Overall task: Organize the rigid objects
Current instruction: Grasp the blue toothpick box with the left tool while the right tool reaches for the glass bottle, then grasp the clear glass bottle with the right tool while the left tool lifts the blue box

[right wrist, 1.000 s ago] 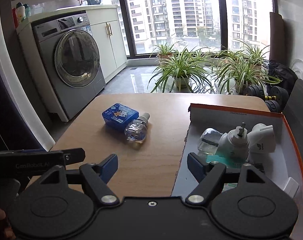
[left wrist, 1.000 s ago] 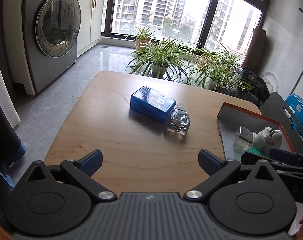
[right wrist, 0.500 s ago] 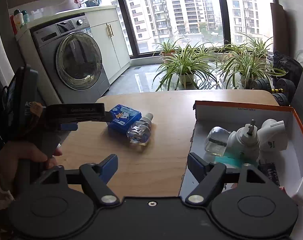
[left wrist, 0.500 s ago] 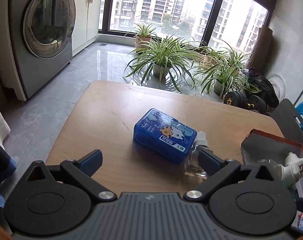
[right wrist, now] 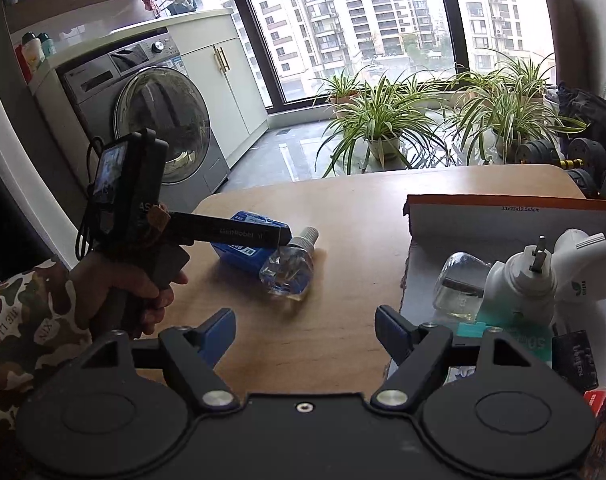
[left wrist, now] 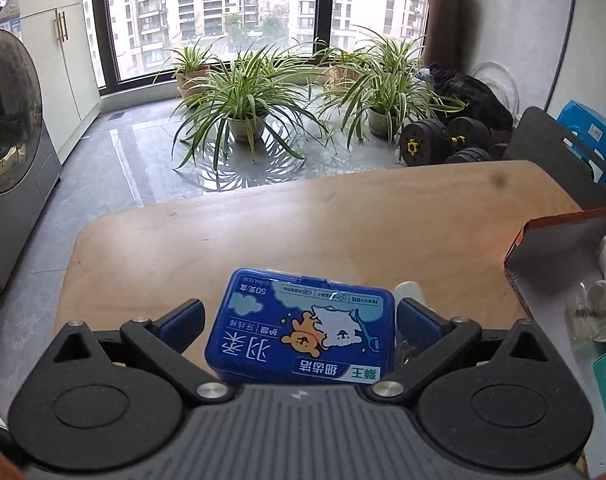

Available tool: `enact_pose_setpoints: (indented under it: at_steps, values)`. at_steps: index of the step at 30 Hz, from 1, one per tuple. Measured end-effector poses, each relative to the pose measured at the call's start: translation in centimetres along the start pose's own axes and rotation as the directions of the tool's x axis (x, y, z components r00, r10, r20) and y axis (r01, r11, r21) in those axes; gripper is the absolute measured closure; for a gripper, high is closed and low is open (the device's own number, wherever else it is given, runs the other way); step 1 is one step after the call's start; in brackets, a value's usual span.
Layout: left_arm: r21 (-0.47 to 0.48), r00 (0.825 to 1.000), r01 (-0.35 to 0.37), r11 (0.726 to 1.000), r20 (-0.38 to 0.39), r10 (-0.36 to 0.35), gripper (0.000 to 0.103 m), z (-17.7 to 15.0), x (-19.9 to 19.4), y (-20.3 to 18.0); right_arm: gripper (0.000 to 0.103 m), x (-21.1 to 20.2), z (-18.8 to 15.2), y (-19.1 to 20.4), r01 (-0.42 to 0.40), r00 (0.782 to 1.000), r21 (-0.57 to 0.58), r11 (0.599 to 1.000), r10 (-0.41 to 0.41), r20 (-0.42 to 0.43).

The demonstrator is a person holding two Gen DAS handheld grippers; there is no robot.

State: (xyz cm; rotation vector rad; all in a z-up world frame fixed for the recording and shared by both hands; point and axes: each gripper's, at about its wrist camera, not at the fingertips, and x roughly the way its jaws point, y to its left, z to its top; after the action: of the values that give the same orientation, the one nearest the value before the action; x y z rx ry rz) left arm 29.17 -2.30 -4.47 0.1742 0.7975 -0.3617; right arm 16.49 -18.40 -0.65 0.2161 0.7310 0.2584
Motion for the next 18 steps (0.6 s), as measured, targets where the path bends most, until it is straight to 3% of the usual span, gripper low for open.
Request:
enact_pose_setpoints:
  at_steps: [4, 6, 7, 11, 18]
  values:
    - [0.034, 0.998, -0.052, 0.998, -0.017, 0.053, 0.0, -0.9, 0.9, 0.5, 0.012, 0.4, 0.2, 0.1, 0.004, 1.0, -0.008, 1.0, -0.004, 0.006]
    - [-0.007, 0.999, -0.038, 0.999, -0.008, 0.038, 0.001, -1.3, 0.8, 1.1, 0.012, 1.2, 0.4, 0.1, 0.012, 1.0, -0.008, 1.0, -0.012, -0.006]
    - [-0.03, 1.0, -0.029, 0.999, 0.004, 0.029, 0.008, -1.4, 0.7, 1.4, 0.012, 1.5, 0.4, 0.2, 0.019, 1.0, -0.008, 1.0, -0.019, -0.011]
    - [-0.088, 0.998, -0.047, 0.995, 0.026, 0.05, 0.008, -1.7, -0.4, 1.9, 0.012, 3.6, 1.1, 0.7, 0.032, 0.999, 0.0, 0.999, -0.032, -0.034]
    - [-0.209, 0.985, -0.148, 0.967, 0.061, 0.164, 0.008, -2.5, -4.8, 3.0, 0.013, 9.8, 2.8, 2.7, 0.068, 0.991, 0.007, 0.998, -0.067, -0.12]
